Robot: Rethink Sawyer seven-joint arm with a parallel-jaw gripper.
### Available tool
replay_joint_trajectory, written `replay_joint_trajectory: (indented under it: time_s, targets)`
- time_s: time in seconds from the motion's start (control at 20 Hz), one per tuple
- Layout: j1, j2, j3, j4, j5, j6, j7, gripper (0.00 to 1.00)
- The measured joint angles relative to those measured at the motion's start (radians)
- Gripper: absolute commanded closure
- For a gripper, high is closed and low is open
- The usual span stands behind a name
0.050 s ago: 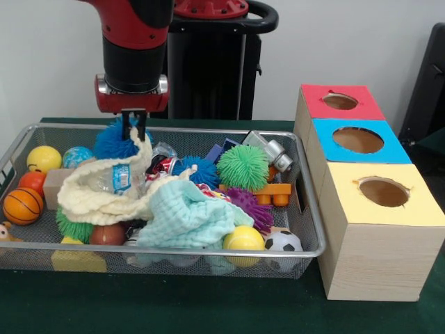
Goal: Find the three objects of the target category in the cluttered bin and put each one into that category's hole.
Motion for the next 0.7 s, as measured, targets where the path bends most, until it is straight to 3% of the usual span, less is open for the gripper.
replay_joint_trajectory:
  time_s: [0.7]
  targets:
    - [-0.016,0.000,-0.001,0.028,0.006,0.000,0.000,0.00]
